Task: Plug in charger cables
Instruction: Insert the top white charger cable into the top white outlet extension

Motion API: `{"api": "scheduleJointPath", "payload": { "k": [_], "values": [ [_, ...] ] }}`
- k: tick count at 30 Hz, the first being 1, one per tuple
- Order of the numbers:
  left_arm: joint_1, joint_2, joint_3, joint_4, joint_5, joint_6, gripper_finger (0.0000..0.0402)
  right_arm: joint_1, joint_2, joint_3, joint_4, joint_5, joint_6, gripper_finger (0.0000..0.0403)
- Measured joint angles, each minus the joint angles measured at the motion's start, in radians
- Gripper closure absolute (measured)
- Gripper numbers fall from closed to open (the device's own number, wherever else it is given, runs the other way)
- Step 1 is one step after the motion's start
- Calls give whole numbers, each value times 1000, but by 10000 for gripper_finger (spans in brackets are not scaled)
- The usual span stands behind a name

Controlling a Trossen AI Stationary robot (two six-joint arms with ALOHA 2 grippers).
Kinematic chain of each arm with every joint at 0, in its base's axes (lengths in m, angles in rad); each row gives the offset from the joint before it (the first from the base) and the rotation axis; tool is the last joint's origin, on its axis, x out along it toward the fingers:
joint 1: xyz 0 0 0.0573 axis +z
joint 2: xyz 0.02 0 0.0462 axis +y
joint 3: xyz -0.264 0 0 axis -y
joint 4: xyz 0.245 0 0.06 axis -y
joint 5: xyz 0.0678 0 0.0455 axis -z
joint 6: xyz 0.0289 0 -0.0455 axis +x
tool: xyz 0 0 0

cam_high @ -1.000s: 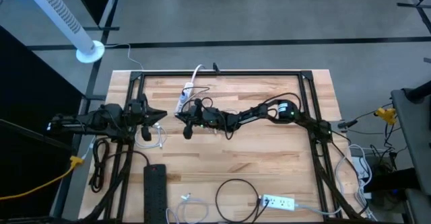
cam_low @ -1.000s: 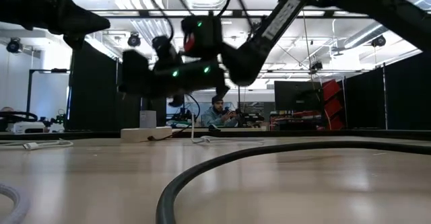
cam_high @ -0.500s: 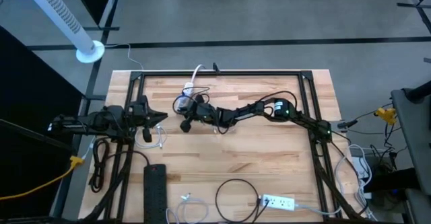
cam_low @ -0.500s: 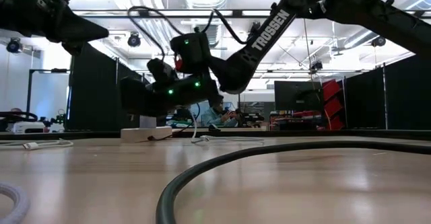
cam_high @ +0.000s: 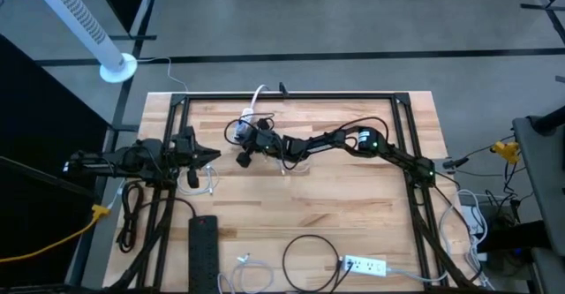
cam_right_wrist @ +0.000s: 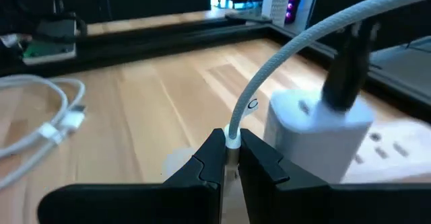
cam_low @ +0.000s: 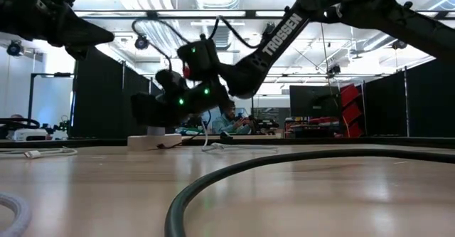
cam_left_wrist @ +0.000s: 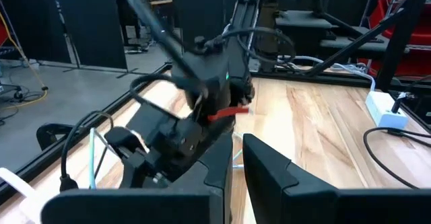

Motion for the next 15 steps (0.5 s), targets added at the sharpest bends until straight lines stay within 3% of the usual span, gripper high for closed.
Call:
{"api": "scheduleJointPath", "payload": {
  "k": [15],
  "values": [
    [0,-1,-2,-34,4,-8,377,5,13,3,9,-10,28,387]
  ]
}}
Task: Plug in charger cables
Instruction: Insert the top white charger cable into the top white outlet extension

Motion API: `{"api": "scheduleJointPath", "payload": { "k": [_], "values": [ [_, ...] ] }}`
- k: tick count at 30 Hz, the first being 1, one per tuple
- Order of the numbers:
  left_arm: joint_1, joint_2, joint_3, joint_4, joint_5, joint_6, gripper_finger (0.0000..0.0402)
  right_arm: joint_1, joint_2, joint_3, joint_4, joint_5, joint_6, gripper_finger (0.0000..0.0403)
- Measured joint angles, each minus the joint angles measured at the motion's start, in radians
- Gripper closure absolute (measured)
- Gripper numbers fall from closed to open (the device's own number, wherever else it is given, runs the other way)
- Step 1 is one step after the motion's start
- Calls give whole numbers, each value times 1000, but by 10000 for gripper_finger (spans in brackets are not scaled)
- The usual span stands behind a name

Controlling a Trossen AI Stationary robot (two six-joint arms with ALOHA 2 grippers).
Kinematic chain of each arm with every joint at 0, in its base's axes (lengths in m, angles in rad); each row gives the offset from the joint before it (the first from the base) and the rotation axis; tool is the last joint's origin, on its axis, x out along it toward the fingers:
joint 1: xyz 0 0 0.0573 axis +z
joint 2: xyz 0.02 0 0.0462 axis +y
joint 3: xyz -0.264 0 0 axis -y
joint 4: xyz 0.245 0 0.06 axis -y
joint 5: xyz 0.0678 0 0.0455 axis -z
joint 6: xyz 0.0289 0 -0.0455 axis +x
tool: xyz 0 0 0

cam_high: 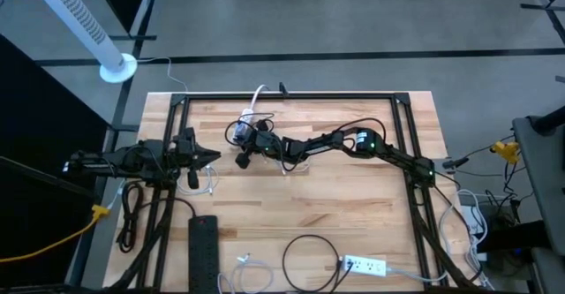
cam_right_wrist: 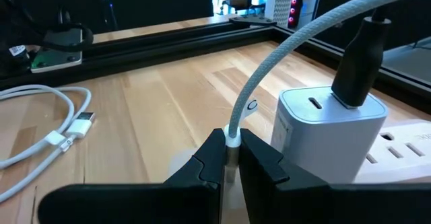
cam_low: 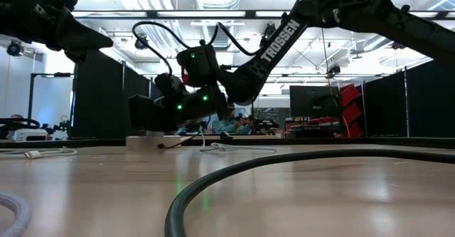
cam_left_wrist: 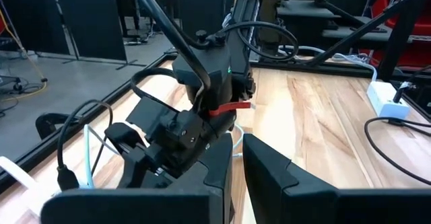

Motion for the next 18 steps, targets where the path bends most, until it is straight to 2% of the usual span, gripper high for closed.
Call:
{"api": "scheduleJointPath", "payload": {
  "k": [18],
  "values": [
    [0,1,-3,-4,0,-12,377,17,1,-1,0,-33,-18,387]
  ]
}}
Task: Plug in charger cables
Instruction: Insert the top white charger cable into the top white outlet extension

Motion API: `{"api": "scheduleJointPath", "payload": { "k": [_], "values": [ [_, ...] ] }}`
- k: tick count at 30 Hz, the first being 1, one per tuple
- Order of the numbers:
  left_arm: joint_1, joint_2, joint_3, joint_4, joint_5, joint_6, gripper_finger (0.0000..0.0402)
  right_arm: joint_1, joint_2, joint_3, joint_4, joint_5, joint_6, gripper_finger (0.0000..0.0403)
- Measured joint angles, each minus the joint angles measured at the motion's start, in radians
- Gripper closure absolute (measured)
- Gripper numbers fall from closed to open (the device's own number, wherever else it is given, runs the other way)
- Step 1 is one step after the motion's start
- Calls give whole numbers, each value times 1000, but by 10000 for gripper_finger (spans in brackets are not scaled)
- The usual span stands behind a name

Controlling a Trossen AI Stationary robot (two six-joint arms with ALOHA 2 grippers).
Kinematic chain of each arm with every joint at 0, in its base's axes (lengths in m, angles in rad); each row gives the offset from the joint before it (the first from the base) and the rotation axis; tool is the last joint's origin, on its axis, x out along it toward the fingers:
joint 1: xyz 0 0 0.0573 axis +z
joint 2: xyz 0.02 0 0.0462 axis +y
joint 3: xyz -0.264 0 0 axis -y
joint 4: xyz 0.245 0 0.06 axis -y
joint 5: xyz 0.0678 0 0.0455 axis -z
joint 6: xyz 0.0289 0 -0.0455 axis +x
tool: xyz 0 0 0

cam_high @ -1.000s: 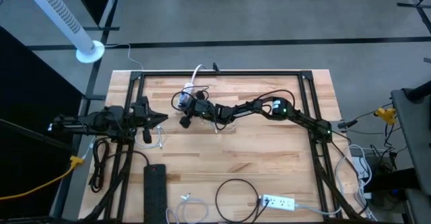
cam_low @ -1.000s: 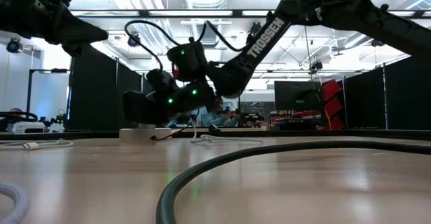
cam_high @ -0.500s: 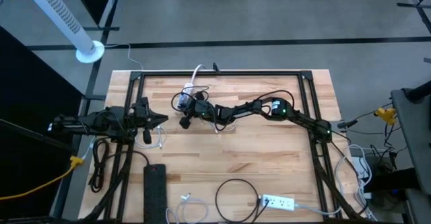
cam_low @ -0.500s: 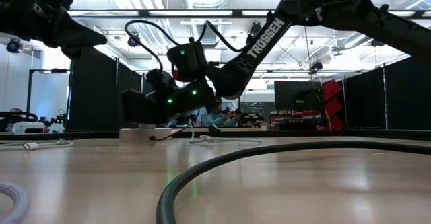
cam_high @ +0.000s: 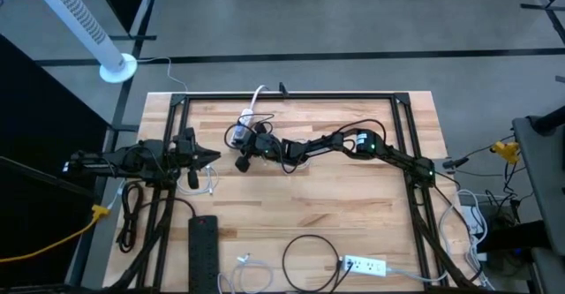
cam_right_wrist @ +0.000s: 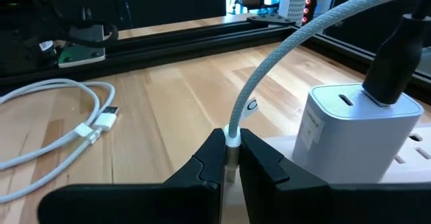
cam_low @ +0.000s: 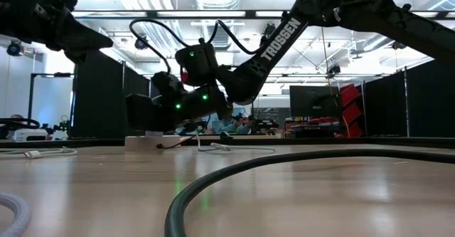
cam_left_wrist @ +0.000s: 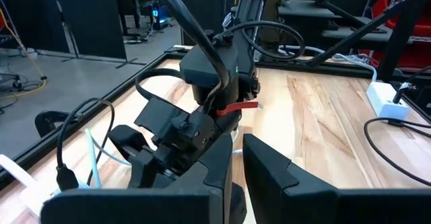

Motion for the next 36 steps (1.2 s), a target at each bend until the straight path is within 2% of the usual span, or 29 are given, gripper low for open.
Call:
{"api": "scheduleJointPath", "payload": {
  "k": [16,26,36],
  "values": [
    [0,0,-6,2,0,-4,377,8,6,33,23,2,-38,387],
    [0,0,-7,1,0,-3,377,3,6,41,-11,58,-86,387],
    [0,0,-8,-6,0,-3,377,-14,8,41,-11,41,-89,387]
  ]
}}
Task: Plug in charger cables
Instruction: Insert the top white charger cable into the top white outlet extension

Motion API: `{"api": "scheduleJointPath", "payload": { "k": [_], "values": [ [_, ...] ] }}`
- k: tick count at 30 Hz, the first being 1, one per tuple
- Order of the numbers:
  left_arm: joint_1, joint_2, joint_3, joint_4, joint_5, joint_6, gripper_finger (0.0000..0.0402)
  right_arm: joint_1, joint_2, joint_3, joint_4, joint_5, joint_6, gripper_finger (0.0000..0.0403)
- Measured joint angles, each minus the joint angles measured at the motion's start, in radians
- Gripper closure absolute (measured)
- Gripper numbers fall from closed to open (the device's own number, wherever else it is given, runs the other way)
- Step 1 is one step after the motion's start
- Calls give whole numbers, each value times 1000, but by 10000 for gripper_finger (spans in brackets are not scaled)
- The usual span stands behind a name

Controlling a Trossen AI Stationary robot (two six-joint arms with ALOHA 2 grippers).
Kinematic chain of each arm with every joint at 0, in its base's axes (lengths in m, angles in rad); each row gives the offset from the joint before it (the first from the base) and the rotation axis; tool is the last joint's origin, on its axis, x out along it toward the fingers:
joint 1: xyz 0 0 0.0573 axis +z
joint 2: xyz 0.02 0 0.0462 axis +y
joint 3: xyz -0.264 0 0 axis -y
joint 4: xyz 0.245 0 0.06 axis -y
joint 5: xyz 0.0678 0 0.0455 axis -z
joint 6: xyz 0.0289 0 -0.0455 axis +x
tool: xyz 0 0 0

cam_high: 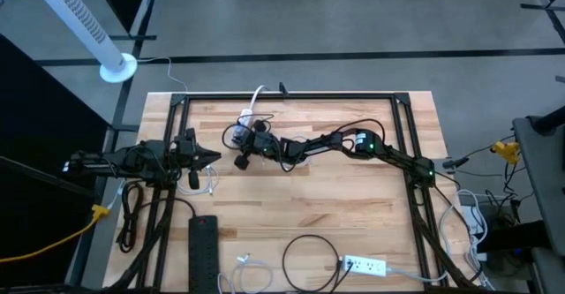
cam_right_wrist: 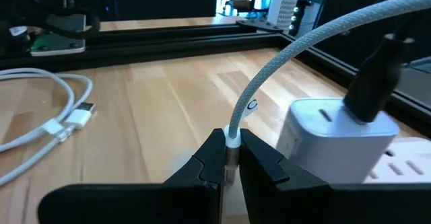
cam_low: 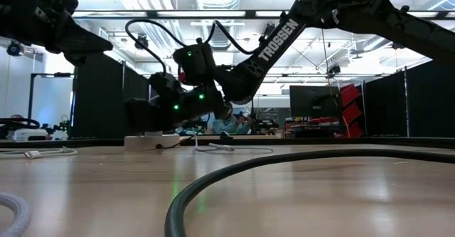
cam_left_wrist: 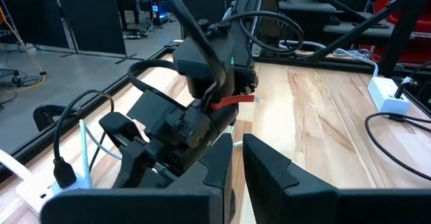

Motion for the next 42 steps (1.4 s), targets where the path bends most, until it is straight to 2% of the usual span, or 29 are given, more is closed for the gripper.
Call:
{"api": "scheduleJointPath", "payload": {
  "k": [29,34,42],
  "values": [
    [0,0,0,-16,0,-9,377,-3,-6,1,-110,-15,11,387],
    [0,0,0,-16,0,-9,377,-7,-6,0,-113,-82,18,387],
    [0,0,0,-15,21,-5,377,-9,-5,-1,-114,-89,29,387]
  ]
}}
